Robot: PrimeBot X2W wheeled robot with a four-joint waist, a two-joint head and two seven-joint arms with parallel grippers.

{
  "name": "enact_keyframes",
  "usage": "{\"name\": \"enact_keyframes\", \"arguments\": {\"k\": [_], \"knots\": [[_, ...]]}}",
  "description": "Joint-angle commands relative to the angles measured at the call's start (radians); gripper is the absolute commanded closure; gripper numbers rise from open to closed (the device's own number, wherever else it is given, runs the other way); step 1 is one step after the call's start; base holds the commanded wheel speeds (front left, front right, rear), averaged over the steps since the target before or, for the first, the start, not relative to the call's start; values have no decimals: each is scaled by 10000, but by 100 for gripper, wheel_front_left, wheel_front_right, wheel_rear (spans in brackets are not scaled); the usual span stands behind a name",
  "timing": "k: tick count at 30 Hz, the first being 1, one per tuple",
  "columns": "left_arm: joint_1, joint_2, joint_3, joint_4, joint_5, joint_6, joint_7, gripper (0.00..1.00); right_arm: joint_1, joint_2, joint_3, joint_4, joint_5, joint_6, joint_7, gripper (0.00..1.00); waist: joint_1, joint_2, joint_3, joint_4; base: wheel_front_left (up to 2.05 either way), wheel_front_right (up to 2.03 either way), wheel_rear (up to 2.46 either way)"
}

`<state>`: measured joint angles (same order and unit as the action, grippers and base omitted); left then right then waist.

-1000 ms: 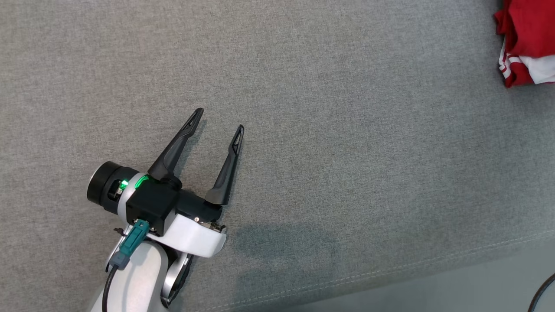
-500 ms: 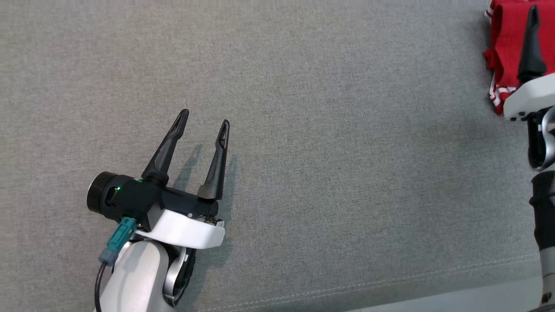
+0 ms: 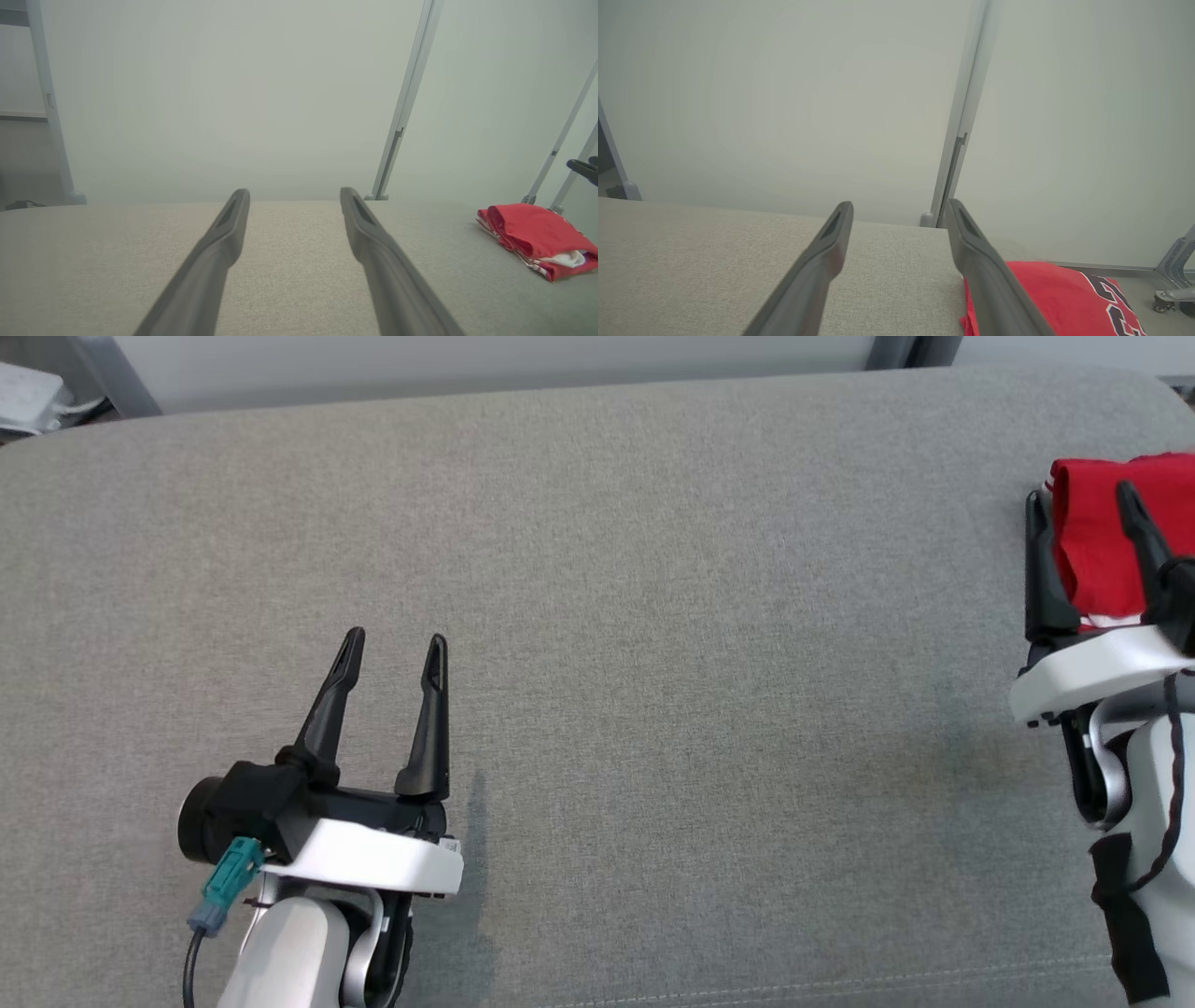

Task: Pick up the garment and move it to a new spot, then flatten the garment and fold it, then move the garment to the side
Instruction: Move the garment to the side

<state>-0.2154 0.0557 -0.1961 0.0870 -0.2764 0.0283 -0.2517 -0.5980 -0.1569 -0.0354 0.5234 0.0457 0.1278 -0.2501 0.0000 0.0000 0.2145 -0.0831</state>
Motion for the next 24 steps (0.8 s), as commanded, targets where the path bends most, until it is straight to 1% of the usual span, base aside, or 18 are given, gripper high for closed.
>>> {"name": "enact_keyframes", "arguments": {"k": [1, 6, 9, 15, 19, 24], "knots": [[24, 108, 423, -270, -11, 97, -98, 0, 254, 67, 280, -435, 87, 29, -116, 0, 0, 0, -419, 180, 0, 0, 0], [457, 72, 781, -218, 195, 331, -99, 0, 1181, 194, 633, -1164, 463, 29, -116, 0, 0, 0, -1066, 298, 0, 0, 0], [743, 54, 943, -78, 220, 387, -99, 0, 1779, 241, 691, -1635, 647, 29, -116, 0, 0, 0, -1435, 333, 0, 0, 0], [1275, 27, 1137, 372, 170, 273, -100, 0, 2984, 405, 644, -2621, 877, 29, -116, 0, 0, 0, -2026, 427, 0, 0, 0], [1513, 3, 1140, 584, 138, 149, -100, 0, 3800, 436, 798, -3371, 1109, 29, -116, 0, 0, 0, -2280, 540, 0, 0, 0], [1814, -12, 1027, 832, 457, 120, -100, 0, 4768, 381, 924, -4062, 1208, 29, -116, 0, 0, 0, -2610, 681, 0, 0, 0]]}}
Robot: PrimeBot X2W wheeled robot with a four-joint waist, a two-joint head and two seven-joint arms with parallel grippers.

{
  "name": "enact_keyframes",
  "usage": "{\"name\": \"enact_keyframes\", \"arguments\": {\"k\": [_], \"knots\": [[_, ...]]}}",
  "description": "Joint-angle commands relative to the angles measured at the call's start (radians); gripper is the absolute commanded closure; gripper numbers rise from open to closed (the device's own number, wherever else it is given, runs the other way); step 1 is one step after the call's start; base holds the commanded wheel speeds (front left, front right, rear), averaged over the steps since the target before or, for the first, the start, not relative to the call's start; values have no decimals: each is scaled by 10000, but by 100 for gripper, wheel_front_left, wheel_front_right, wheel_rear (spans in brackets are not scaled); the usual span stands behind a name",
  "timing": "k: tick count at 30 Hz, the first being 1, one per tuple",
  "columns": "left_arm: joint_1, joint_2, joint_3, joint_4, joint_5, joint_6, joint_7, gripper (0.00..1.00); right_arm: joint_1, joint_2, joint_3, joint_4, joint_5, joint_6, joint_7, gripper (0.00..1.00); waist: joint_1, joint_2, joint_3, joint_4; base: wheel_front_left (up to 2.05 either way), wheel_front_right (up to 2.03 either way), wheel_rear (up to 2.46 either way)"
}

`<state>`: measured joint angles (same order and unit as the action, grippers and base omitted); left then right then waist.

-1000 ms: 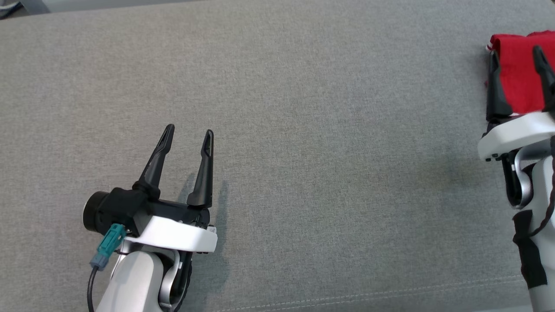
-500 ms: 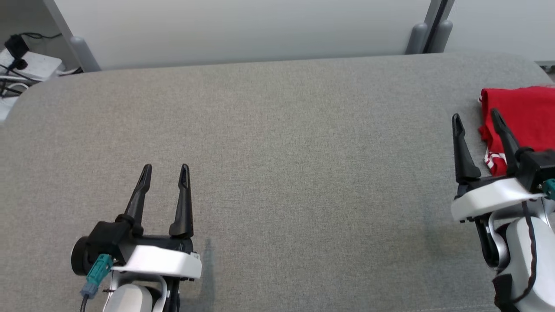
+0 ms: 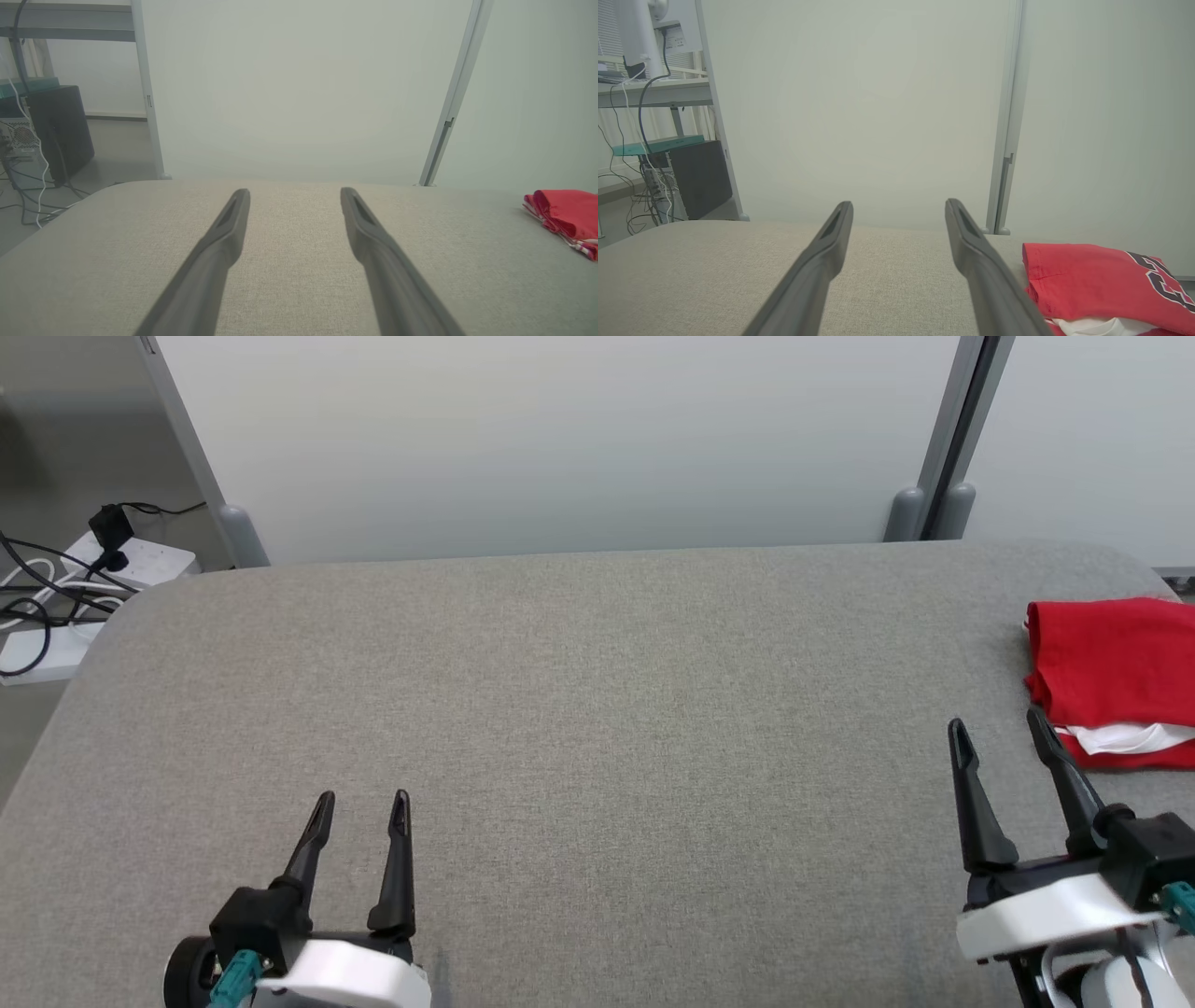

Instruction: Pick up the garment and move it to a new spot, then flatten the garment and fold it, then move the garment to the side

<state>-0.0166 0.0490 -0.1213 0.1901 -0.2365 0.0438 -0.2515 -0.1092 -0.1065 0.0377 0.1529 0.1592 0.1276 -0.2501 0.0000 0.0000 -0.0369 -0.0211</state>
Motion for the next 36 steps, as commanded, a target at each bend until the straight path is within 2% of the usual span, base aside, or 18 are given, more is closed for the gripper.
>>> {"name": "enact_keyframes", "arguments": {"k": [1, 12, 15, 36], "knots": [[-173, 55, 279, -199, 58, -36, -102, 0, -120, -123, 193, -357, 72, 31, -116, 0, 0, 0, -96, 61, 0, 0, 0], [361, 23, 403, -72, 175, -8, -102, 0, 1333, -214, 429, -1568, 562, 31, -116, 0, 0, 0, -455, 158, 0, 0, 0], [460, 20, 384, -112, 508, 7, -103, 0, 1639, -196, 444, -1721, 667, 31, -116, 0, 0, 0, -566, 209, 0, 0, 0], [665, 13, 524, -108, 740, -61, -103, 0, 2012, -158, 466, -1697, 780, 31, -116, 0, 0, 0, -817, 131, 0, 0, 0]]}}
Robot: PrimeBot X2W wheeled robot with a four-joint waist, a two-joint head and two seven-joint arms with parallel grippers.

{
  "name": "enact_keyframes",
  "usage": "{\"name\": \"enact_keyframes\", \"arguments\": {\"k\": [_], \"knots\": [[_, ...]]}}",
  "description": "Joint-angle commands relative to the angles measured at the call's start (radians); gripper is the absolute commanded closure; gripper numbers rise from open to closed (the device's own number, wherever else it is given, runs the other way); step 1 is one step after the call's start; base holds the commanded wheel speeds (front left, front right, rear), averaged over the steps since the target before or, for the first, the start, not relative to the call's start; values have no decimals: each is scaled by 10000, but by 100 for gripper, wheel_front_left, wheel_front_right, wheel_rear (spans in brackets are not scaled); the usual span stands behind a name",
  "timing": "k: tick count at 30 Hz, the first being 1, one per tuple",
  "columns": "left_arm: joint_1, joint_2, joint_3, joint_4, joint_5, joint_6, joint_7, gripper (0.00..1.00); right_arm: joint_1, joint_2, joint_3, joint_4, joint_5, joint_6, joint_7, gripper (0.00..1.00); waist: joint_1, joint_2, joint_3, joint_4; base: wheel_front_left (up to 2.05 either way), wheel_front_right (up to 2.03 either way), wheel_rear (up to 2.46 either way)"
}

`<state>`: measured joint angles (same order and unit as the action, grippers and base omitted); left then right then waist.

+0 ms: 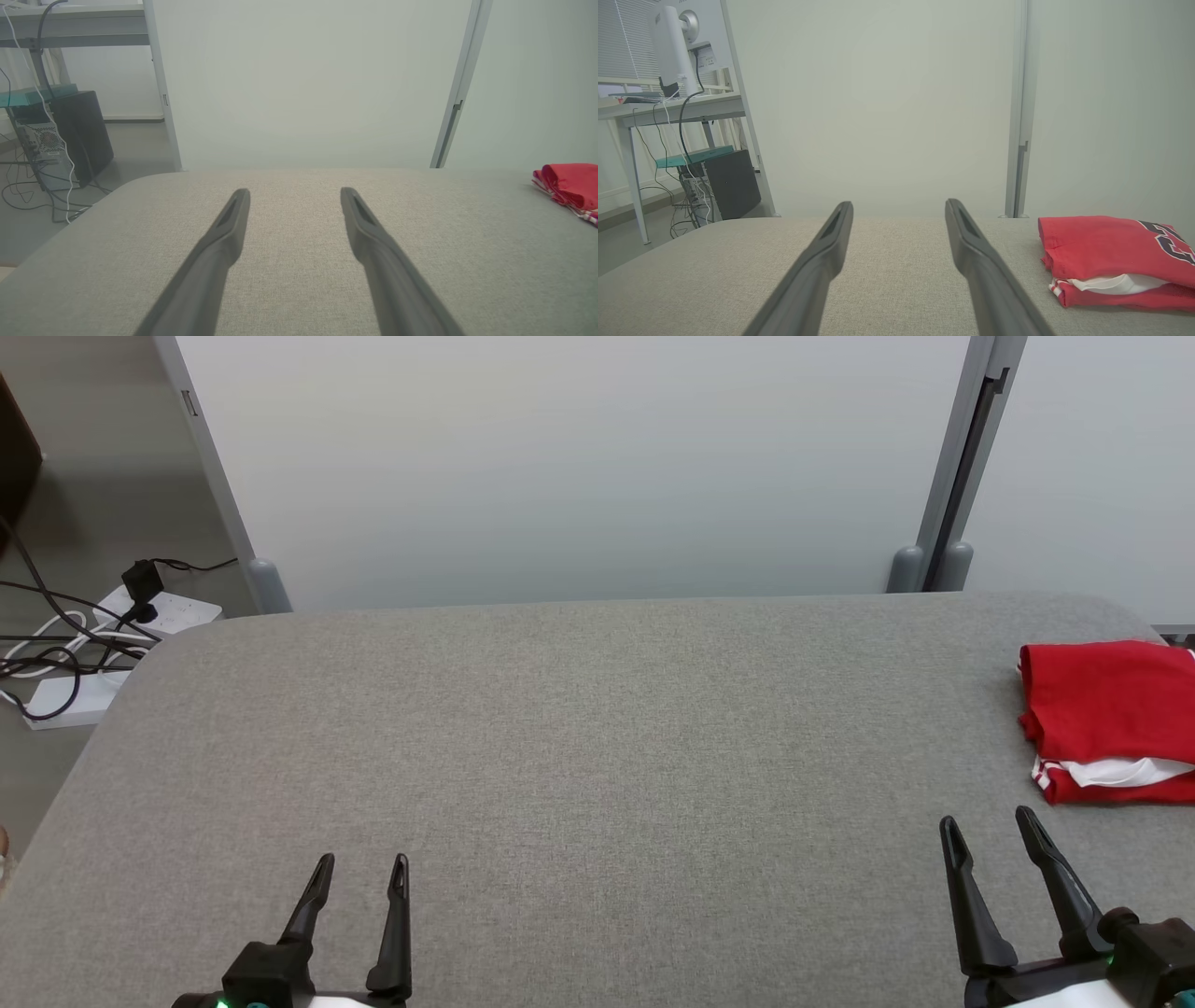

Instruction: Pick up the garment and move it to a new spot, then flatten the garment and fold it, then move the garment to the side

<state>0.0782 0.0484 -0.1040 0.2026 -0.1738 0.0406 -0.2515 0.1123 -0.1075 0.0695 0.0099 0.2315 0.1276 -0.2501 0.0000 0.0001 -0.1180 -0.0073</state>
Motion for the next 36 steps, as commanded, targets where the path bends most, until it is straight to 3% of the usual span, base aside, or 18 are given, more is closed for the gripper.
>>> {"name": "enact_keyframes", "arguments": {"k": [1, 12, 13, 24, 28, 36], "knots": [[-291, 19, 348, -229, 120, -26, -103, 0, -203, -147, 144, -248, 60, 31, -116, 0, 0, -1, -12, -10, 0, 0, 0], [-428, 19, 354, -210, 219, -37, -103, 0, -236, -188, 107, -310, 27, 31, -116, 0, 0, -1, -30, -32, 0, 0, 0], [-3, 0, 7, 31, 118, -46, 1, 100, 2, -5, -28, 5, 3, 0, 0, 100, 1, -1, -31, -32, 0, 0, 0], [111, -35, 90, 621, -667, -136, 290, 100, 139, 159, -1, 617, 788, 0, 205, 100, 24, -1, 13, -28, 0, 0, 0], [61, -33, 143, 601, -1136, -189, 388, 100, 62, 158, -43, 678, 1245, 1, 306, 100, 3, -1, 69, -24, 0, 0, 0], [-81, -29, 286, 570, -2182, -310, 627, 100, -122, 161, -145, 812, 2267, 3, 536, 100, 1, -1, 165, -17, 0, 0, 0]]}}
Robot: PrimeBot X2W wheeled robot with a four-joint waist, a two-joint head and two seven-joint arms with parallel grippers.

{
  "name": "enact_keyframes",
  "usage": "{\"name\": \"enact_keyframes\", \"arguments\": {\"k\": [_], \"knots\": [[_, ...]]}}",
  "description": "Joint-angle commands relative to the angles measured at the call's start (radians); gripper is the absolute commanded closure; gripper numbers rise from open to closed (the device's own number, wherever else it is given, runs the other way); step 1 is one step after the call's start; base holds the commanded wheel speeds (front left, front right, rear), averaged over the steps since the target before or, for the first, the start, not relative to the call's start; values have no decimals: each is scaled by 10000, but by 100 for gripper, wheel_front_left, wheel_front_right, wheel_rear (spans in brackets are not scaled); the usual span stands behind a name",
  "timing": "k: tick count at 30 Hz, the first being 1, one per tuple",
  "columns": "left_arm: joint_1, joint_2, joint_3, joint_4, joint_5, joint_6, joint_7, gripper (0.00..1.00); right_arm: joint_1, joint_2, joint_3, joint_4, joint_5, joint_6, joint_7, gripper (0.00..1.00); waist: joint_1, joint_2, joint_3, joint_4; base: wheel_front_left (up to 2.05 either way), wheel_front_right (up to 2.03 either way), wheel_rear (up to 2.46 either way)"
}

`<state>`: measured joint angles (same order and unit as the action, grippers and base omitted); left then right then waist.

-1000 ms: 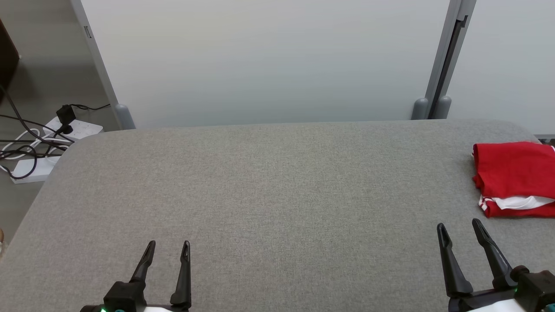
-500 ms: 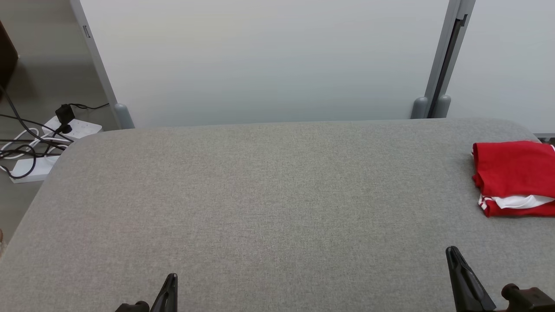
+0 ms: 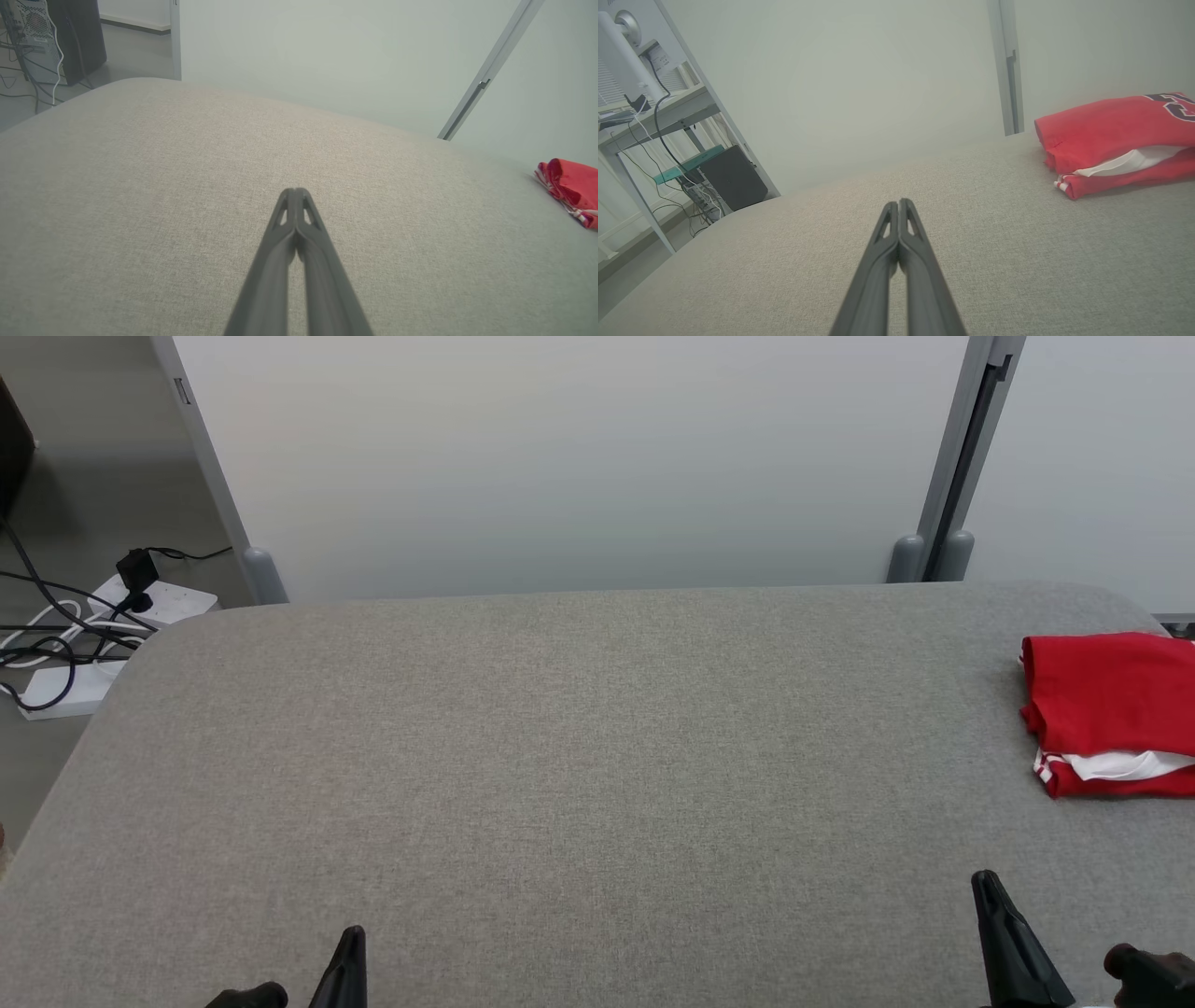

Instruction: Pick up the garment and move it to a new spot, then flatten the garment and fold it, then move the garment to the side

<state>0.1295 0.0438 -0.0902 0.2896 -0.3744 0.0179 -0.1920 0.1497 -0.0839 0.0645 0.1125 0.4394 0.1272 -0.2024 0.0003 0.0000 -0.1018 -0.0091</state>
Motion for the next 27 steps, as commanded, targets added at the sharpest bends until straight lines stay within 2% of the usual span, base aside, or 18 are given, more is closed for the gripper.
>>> {"name": "enact_keyframes", "arguments": {"k": [1, 27], "knots": [[-610, 17, 165, -302, -292, -97, 61, 100, -515, -74, -106, -199, 302, 7, 85, 100, -2, 0, 13, 2, 0, 0, 0], [-1032, 28, 614, -339, -3186, -430, 778, 100, -1003, -36, -425, 162, 3107, 14, 755, 100, -2, 0, 262, 24, 0, 0, 0]]}}
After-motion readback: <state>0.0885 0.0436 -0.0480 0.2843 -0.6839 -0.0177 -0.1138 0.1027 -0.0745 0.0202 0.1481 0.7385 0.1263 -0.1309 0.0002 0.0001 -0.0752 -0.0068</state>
